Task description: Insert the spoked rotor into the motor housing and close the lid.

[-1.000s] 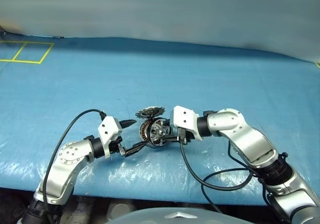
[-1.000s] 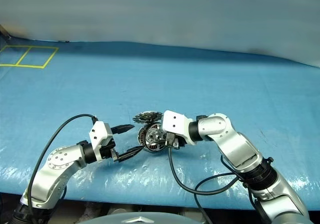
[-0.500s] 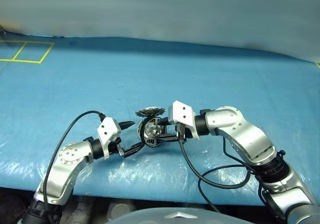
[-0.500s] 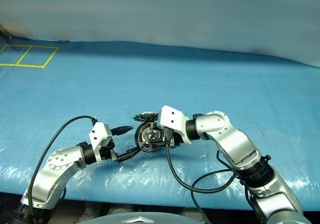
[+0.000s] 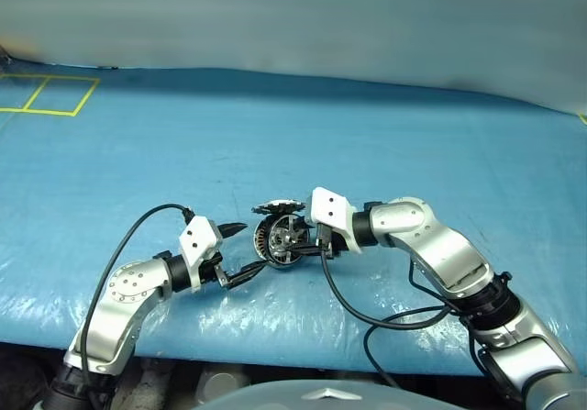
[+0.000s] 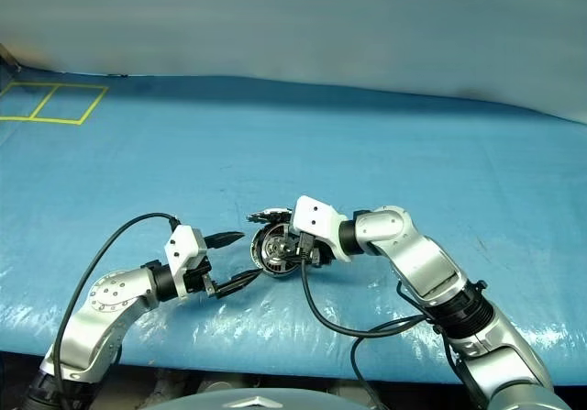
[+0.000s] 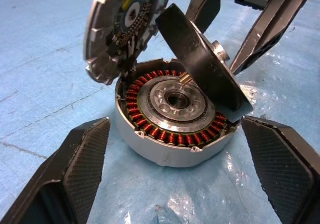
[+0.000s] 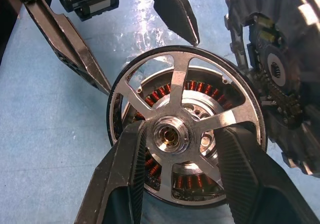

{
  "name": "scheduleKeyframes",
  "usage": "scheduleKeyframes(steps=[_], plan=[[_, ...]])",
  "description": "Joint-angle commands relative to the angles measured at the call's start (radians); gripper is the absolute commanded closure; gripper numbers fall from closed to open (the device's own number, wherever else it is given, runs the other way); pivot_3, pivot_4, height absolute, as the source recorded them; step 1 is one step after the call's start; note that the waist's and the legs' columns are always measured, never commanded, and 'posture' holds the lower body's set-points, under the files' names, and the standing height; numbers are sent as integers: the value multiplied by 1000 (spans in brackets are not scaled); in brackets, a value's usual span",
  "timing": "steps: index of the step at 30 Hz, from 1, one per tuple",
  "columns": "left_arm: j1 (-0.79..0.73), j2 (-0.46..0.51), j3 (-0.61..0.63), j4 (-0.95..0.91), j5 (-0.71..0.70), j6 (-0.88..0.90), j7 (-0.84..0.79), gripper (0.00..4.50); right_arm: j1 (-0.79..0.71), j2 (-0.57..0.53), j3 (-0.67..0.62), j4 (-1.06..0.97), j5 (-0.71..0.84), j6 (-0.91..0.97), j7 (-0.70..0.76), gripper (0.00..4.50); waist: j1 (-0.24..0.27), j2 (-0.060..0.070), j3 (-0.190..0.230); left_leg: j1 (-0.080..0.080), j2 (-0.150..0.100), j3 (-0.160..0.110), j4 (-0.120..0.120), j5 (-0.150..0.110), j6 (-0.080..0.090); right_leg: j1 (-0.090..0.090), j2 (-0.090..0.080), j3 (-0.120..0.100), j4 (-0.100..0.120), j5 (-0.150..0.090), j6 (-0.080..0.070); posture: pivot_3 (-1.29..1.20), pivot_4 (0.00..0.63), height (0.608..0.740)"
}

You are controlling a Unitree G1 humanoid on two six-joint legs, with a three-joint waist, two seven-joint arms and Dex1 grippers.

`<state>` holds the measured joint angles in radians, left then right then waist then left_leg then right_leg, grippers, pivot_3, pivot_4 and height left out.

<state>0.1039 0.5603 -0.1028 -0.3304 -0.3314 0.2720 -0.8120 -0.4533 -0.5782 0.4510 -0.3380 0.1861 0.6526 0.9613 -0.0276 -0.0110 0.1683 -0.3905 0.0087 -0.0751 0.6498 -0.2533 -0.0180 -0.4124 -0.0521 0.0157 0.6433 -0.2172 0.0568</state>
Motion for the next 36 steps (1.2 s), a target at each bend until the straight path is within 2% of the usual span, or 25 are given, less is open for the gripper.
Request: scheduleKeyframes(steps=[1, 5, 12, 19, 23, 31, 32, 36], plan=[[-6, -5, -3, -8, 7, -29, -6, 0, -13, -6, 30, 5, -24, -49, 25, 2043, -1, 0, 0, 0, 0, 0, 0, 0, 0, 0, 0, 0, 0, 0, 0, 0, 150, 740], [-5, -12, -3, -3, 8, -33, -6, 0, -26, 4, 39, 9, -45, -24, 9, 810, 0, 0, 0, 0, 0, 0, 1, 0, 0, 0, 0, 0, 1, 0, 0, 0, 150, 740], [3, -13, -4, -2, 10, -39, -4, 0, -39, 3, 4, -10, -14, -13, 28, 810, 1, 0, 0, -1, 0, -1, 1, 0, 0, 0, 0, 0, 1, 1, -1, 0, 150, 740], [10, -13, 5, 2, 5, -41, -3, 0, 0, 42, -115, -47, 108, 9, 4, 810, 1, 0, 0, -1, 0, -1, 1, 0, 0, 0, 0, 0, 1, 1, -1, 0, 150, 740], [7, -14, 4, 10, 7, -44, -3, 0, 41, 74, -144, -59, 143, 19, -28, 1608, 1, 0, 0, -1, 0, -1, 1, 0, 0, 0, 0, 0, 1, 1, -1, 0, 150, 740], [-14, -18, -5, 25, 19, -50, -2, 0, 106, 157, -153, -25, 154, 48, -145, 4305, -1, 0, 0, 0, 0, -1, 2, 0, 0, 0, 1, 0, 2, 1, -1, 0, 150, 740], [-16, -18, -6, 26, 21, -51, -3, 0, 108, 161, -152, -17, 151, 43, -149, 4479, 0, 0, 0, 0, 0, -1, 2, 0, 0, 0, 1, 0, 2, 1, -1, 0, 150, 740], [-25, -22, -12, 30, 26, -53, -4, 0, 115, 167, -122, 40, 98, 8, -186, 4479, 1, 0, 0, 0, 0, -1, 3, 0, 0, 1, 1, 1, 2, 2, 0, 0, 150, 740]])
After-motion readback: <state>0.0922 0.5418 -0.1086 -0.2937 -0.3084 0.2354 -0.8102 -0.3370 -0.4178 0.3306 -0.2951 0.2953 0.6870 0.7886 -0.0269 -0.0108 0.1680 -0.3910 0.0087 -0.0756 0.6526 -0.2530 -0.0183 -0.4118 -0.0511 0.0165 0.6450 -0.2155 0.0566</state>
